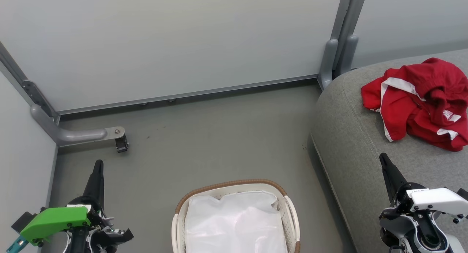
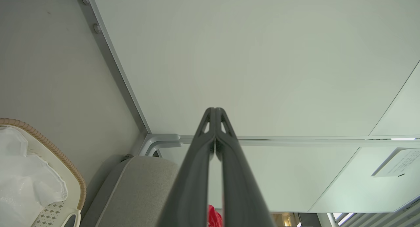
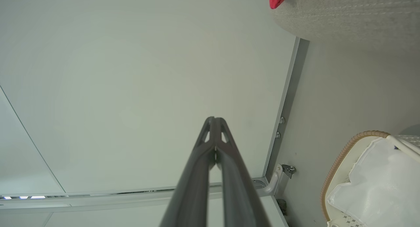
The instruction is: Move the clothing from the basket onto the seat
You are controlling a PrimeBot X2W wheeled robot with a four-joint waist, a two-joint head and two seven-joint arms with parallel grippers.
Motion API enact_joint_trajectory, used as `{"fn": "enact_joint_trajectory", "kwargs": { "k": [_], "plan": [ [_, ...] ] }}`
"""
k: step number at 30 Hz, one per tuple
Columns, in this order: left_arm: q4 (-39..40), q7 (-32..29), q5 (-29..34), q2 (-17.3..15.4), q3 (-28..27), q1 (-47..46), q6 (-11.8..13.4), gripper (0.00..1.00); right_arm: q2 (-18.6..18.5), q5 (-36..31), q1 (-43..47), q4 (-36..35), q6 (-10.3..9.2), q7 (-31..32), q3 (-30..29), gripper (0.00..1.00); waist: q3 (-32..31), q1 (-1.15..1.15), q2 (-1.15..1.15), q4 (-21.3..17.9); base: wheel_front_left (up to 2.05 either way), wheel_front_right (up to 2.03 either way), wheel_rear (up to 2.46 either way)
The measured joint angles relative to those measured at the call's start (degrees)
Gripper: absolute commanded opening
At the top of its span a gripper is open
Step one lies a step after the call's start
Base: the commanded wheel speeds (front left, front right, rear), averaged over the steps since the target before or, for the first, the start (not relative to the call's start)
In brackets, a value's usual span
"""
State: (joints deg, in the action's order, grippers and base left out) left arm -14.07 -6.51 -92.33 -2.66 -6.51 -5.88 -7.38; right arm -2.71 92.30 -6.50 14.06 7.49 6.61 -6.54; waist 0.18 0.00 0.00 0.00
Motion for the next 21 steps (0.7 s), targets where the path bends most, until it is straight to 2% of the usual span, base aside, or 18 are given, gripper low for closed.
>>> {"fn": "enact_joint_trajectory", "kwargs": {
  "k": [21],
  "plan": [
    [0.0, 0.0, 0.0, 0.0, 0.0, 0.0, 0.0, 0.0, 0.0, 0.0, 0.0, 0.0, 0.0, 0.0, 0.0, 0.0, 0.0, 0.0, 0.0, 0.0, 0.0, 0.0, 0.0]
  ]
}}
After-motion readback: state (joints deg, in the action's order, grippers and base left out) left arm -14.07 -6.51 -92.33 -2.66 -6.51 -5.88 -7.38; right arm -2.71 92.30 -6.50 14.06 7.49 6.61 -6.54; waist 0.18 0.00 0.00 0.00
